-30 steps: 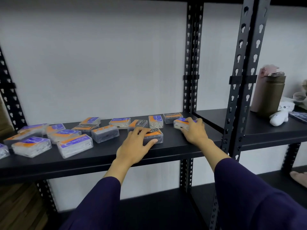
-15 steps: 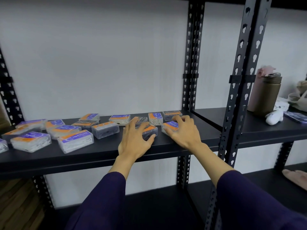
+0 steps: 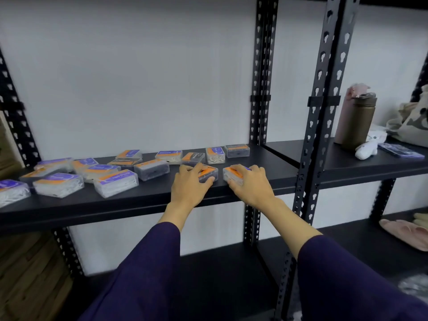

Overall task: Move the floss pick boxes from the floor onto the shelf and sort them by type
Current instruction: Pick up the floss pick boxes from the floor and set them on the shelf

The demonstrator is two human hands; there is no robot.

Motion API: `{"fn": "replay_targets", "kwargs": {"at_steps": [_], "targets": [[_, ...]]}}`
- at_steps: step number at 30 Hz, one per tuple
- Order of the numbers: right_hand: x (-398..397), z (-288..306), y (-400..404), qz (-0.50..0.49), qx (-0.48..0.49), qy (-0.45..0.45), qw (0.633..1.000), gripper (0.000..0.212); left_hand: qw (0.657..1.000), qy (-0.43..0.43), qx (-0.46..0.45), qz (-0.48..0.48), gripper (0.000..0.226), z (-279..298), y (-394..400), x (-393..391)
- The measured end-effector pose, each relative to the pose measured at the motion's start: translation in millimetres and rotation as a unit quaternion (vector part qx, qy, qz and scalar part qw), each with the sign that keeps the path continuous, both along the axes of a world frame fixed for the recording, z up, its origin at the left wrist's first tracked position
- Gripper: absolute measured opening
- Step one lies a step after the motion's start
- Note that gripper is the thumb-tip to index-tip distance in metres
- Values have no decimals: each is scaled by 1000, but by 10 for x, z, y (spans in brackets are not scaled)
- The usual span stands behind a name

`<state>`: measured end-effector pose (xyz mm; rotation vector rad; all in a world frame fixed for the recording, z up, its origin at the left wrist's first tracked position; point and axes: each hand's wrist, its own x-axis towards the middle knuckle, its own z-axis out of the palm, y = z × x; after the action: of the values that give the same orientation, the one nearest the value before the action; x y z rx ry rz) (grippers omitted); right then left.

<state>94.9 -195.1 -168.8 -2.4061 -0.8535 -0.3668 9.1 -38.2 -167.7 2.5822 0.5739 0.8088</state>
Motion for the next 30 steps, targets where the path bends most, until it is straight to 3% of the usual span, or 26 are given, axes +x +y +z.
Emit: {"fn": "replay_targets", "kwargs": {"at_steps": [3, 7, 10, 18, 26, 30], "targets": [[-237, -59, -119, -2, 10, -8, 1000, 47, 1000, -19, -13, -6, 42, 2, -182, -260], [-583, -320, -302, -4, -9, -28, 1000, 54, 1000, -20, 5, 8, 68, -201, -475, -680], [-805, -658, -415, 23, -40, -4, 999, 60, 1000, -5, -23, 5, 67, -582, -630, -939], [-1022, -2290, -457, 59, -123, 125, 983, 61, 985, 114, -128, 31, 71, -2235, -714, -1195], [-797, -4034, -399, 36, -231, 269, 934, 62, 937, 228, -251, 89, 74, -3938, -537, -1154], [-667, -4768, -385, 22, -279, 313, 908, 61, 917, 281, -261, 110, 74, -4643, -445, -1163]]}}
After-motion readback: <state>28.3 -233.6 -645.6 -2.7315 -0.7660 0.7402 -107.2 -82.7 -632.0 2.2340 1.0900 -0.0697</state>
